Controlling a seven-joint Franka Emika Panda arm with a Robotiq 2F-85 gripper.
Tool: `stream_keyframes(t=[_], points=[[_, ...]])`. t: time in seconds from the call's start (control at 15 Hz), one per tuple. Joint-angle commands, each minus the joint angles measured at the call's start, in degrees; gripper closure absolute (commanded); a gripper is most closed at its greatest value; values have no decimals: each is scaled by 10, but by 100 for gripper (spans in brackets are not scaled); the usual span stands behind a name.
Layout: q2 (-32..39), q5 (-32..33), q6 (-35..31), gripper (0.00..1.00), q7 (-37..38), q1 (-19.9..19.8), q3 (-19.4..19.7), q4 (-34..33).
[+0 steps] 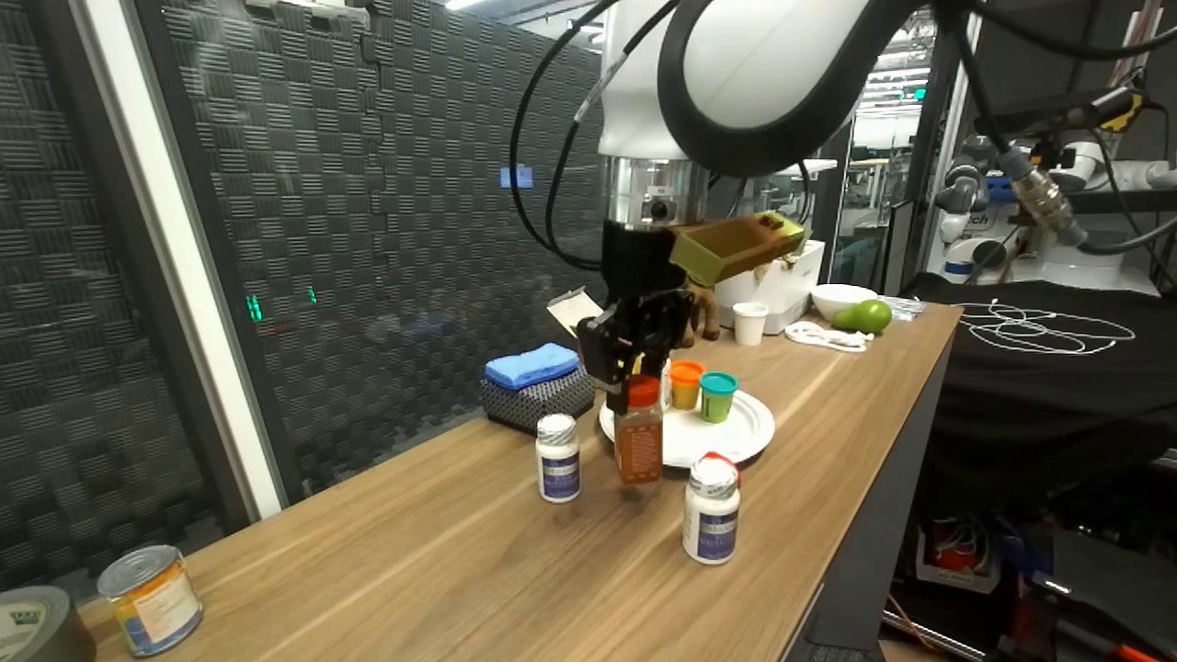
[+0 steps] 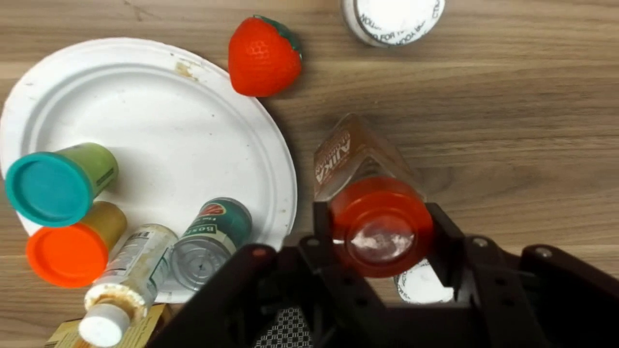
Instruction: Put the bottles on the tray
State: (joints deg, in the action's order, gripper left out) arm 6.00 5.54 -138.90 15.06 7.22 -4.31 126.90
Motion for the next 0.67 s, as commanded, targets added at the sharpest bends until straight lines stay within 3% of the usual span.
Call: stream_keyframes(t=[0.0, 0.2, 0.6], points=[[-80, -4, 35, 75, 4, -11, 5, 27], [-92, 11, 49, 75, 23, -30, 15, 27], [-37, 8, 31, 75, 40, -64, 41, 12]])
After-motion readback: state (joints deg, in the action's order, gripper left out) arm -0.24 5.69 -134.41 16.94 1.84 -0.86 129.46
